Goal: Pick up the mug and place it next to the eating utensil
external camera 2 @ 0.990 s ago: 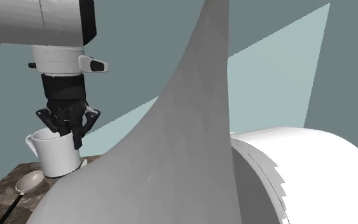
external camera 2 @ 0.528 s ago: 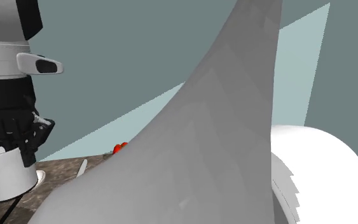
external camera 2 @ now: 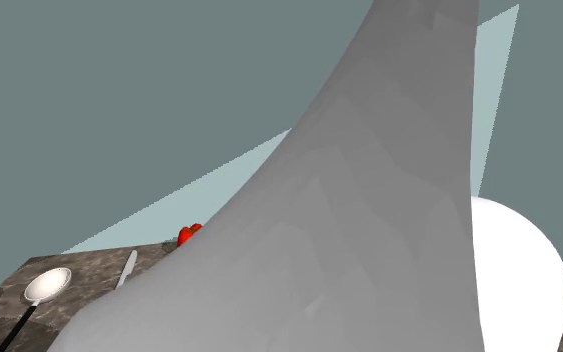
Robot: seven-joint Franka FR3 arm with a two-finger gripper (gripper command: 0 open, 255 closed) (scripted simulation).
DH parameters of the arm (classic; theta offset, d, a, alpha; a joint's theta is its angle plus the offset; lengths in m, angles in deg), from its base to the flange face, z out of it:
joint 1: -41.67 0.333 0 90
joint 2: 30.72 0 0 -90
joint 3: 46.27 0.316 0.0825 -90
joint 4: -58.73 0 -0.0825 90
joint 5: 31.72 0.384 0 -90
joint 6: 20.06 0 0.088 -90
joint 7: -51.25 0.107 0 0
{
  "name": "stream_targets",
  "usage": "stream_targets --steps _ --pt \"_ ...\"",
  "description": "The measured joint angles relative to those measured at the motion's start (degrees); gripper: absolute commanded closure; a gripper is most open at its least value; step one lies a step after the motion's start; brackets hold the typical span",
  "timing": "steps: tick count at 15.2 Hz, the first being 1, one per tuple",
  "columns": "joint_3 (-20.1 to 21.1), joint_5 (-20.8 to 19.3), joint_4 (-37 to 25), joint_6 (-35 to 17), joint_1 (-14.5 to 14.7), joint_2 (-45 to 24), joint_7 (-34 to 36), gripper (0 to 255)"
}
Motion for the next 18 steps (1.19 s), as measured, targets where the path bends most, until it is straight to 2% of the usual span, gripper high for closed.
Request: stream_targets --steps 4,7,18 --pt "6.5 -0.2 -4.1 -0.5 -0.1 -3.1 7.1 255" --pt "10.4 -1.1 -6.1 -1.7 -1.3 -5.8 10.7 255" --pt "17.0 -3.0 -2.0 -11.8 -4.8 -12.1 13.4 255"
